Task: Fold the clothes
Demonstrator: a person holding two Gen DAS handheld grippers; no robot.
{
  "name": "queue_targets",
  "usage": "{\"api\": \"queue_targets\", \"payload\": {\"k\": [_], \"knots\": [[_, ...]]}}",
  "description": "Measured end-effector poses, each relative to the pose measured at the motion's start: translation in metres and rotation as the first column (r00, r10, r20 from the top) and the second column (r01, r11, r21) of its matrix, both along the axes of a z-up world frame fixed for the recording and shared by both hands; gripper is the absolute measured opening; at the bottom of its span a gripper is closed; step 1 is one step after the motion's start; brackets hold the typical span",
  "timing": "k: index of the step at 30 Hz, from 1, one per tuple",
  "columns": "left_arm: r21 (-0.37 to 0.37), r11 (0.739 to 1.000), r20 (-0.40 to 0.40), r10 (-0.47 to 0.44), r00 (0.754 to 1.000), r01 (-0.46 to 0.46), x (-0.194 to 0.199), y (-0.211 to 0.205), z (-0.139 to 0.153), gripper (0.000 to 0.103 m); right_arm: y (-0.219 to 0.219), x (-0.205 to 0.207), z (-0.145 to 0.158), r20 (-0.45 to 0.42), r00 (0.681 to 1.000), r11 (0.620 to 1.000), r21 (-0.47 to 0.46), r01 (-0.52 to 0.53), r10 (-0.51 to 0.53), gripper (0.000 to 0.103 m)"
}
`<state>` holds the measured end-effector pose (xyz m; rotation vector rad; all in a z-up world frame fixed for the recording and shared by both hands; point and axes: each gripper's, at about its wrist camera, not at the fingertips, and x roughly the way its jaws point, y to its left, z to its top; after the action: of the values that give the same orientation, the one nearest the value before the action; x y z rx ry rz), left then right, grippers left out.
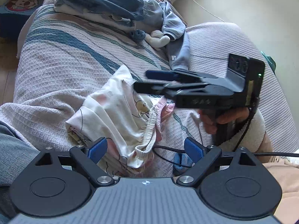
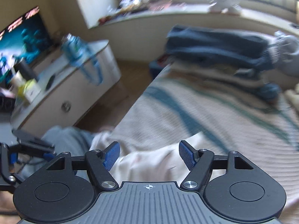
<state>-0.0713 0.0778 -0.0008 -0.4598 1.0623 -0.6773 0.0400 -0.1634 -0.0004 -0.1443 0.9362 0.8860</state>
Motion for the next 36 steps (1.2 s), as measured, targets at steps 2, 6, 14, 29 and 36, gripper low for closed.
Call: {"api": "queue_targets", "payload": {"k": [2, 6, 14, 29, 36], "knots": [[0.005, 1.000, -0.003, -0.002, 1.000, 0.002, -0.001, -0.001, -0.002, 0.090, 0.007, -0.006, -0.014, -0.035, 0.999, 0.999, -0.036, -0.032, 0.030, 0.071], [0.011, 1.000, -0.008, 0.016, 1.000, -0.016, 0.000, 0.002, -0.003, 0.090, 0.000, -0.017, -0.033, -0.084, 0.995, 0.992, -0.113, -0.061, 0.052, 0.071], [0.010, 0.996, 0.024, 0.089, 0.996, -0.089, 0.002, 0.022, 0.006, 0.091, -0.074, -0.032, -0.035, -0.112, 0.983, 0.972, -0.201, 0.118, -0.143, 0.071], [0.108, 0.989, 0.064, 0.090, 0.994, -0.096, 0.028, 0.010, 0.002, 0.097, -0.110, -0.006, 0.004, 0.074, 0.970, 0.962, -0.131, 0.239, -0.230, 0.074], [0.517, 0.855, 0.040, 0.003, 0.999, -0.023, 0.060, -0.042, -0.043, 0.097, -0.065, 0.057, -0.031, 0.003, 1.000, 0.992, -0.122, 0.014, -0.014, 0.077]]}}
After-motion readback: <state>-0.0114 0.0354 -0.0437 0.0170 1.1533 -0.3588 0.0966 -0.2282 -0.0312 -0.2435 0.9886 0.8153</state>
